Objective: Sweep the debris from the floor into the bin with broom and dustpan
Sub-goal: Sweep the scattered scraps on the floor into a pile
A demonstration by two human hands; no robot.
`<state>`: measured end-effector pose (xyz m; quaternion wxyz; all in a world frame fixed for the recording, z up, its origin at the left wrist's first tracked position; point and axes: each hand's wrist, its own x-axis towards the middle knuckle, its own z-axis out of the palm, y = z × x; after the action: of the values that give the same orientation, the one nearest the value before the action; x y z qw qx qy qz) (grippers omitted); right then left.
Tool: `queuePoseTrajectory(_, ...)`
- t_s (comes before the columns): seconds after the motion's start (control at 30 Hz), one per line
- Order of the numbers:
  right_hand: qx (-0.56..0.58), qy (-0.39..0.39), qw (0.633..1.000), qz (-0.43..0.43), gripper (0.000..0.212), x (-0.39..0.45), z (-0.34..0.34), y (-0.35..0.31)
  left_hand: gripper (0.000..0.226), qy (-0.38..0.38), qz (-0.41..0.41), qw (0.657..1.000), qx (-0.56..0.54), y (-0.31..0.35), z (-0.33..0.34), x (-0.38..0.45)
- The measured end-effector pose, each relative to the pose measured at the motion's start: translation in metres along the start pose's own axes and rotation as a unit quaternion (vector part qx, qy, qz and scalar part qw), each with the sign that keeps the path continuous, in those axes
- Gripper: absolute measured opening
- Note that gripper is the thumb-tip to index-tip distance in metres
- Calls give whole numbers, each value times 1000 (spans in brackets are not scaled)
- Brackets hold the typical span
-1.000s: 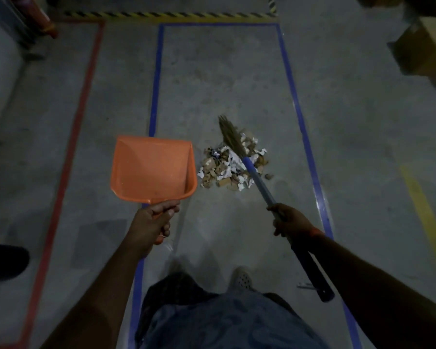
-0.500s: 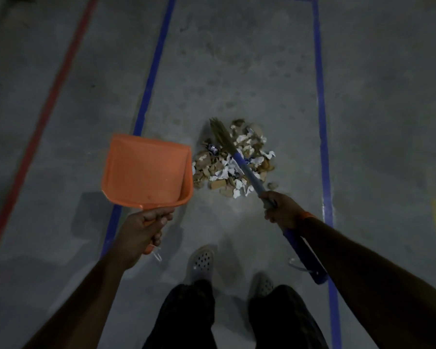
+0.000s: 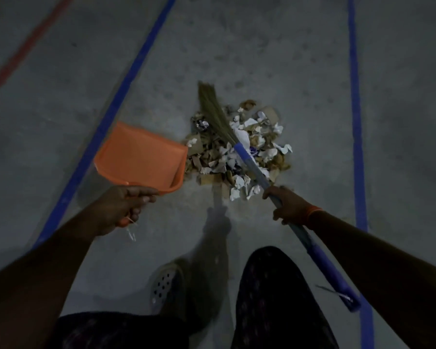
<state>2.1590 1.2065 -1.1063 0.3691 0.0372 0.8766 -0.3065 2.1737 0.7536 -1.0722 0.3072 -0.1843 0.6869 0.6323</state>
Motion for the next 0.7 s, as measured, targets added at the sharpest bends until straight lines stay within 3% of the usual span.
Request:
queuePoseTrajectory(0.1, 31, 17, 999, -21, 54, 26, 12, 31, 26, 2, 17, 1000, -11, -22, 10, 33)
queuePoseTrajectory(0.2, 24, 58, 995, -83, 29, 47, 16, 47, 27, 8, 37, 999, -28, -41, 28, 47)
queuePoseTrajectory(0.43, -10, 51, 986, -160, 8, 52, -5, 18, 27, 32, 33, 997, -59, -75, 54, 24)
queuePoseTrajectory(0.7, 156, -2, 983, -98, 18, 52, -14, 4, 26, 70, 50, 992, -95, -86, 65, 9)
